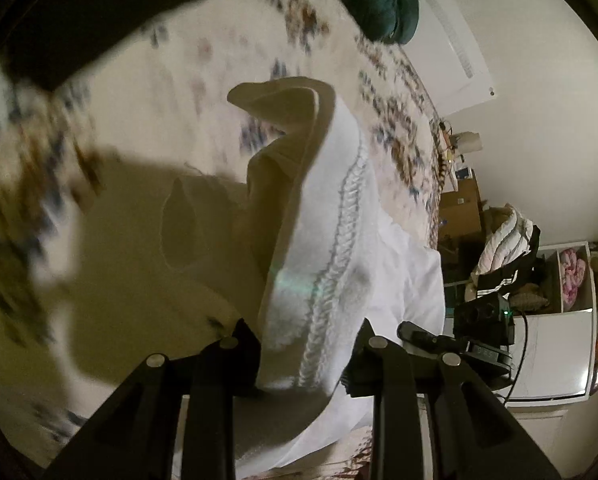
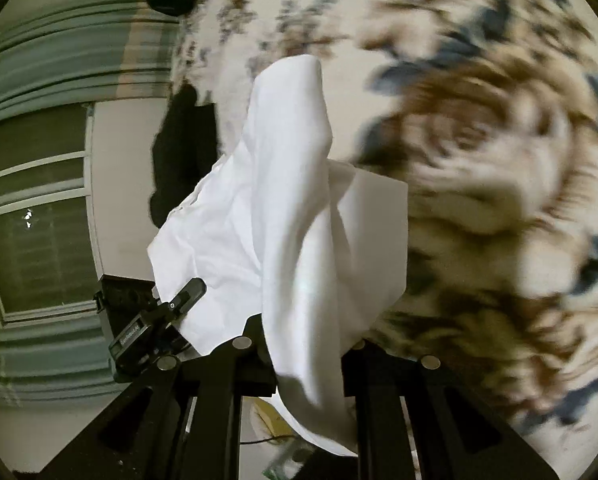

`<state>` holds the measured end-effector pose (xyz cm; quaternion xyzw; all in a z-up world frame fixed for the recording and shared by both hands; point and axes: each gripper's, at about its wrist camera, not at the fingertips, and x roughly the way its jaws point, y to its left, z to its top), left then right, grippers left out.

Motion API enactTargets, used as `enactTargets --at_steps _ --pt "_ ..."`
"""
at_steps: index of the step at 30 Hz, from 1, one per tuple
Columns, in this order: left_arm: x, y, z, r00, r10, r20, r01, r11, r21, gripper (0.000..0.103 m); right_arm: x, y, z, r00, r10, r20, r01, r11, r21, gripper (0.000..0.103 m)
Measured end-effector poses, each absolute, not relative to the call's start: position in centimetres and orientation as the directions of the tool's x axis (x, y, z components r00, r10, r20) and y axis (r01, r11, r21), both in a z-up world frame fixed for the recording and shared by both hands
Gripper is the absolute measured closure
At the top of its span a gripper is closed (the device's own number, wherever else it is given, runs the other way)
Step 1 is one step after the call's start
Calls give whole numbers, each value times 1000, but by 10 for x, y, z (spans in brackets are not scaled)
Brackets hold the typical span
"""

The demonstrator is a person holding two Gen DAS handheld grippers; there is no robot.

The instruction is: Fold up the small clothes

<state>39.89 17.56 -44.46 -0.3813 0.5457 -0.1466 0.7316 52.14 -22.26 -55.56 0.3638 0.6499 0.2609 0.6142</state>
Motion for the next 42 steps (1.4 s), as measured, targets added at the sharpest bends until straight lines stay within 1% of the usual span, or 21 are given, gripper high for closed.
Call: enactTargets --at_steps 4,8,12,16,18,19,21,23,24,26,28,30,32,34,35,37,38,39,40,41,42 --pt "439 255 -416 377 -613 -695 -173 690 -703 79 536 -146 -523 70 806 -587 126 577 807 88" --pt "492 343 -392 379 -601 -704 -112 726 -679 79 559 -43 -498 134 818 -560 115 548 829 88" --pt "556 433 -370 381 -577 -723 -66 763 -644 79 590 70 -487 173 834 -524 114 512 851 88" --pt "617 497 -362 375 -541 -753 -44 801 -597 79 628 163 -488 180 854 -487 131 470 873 88" --pt "644 523 -369 364 -519 -773 -44 820 -571 78 649 202 -493 172 849 -499 123 484 866 88" --pt "654 531 -375 353 -506 -787 -48 830 -555 75 657 218 -497 163 847 -507 123 492 862 88" --pt "675 546 -393 310 -465 -829 -71 858 -508 74 675 244 -510 141 827 -545 129 530 838 88" --pt "687 560 -413 274 -418 -866 -96 884 -457 74 687 263 -524 108 783 -613 142 598 789 87" --pt "690 566 -422 257 -398 -881 -110 893 -436 74 689 264 -531 93 752 -653 147 638 756 85" --pt "690 581 -436 252 -394 -884 -138 889 -436 72 690 268 -534 88 688 -721 128 710 693 71" --pt "688 595 -441 260 -399 -880 -159 881 -446 58 684 261 -534 107 654 -749 122 739 663 51" --pt "681 602 -441 271 -393 -879 -165 880 -445 53 676 257 -530 126 610 -782 119 773 623 35" --pt "674 603 -437 288 -389 -875 -165 880 -445 53 669 253 -529 128 593 -795 124 786 606 34" --pt "668 601 -426 310 -339 -888 -161 902 -400 53 660 253 -520 148 532 -834 110 829 548 25" --pt "664 597 -417 331 -305 -893 -154 916 -370 53 657 252 -513 167 491 -855 97 855 509 23" --pt "649 587 -394 391 -234 -890 -134 943 -306 53 646 254 -493 221 362 -905 72 920 386 10" --pt "638 578 -380 428 -194 -883 -123 955 -270 53 639 255 -482 246 303 -921 61 943 327 8" --pt "630 572 -370 455 -155 -877 -114 966 -230 46 625 254 -465 279 233 -932 49 965 256 4" --pt "620 563 -359 476 -125 -870 -111 973 -200 32 616 255 -453 301 185 -935 47 977 209 0" --pt "604 551 -343 503 -113 -857 -99 977 -187 27 606 257 -440 322 142 -936 45 985 165 0" --pt "592 543 -332 519 -108 -848 -91 979 -181 25 598 261 -427 346 110 -932 43 990 132 0"
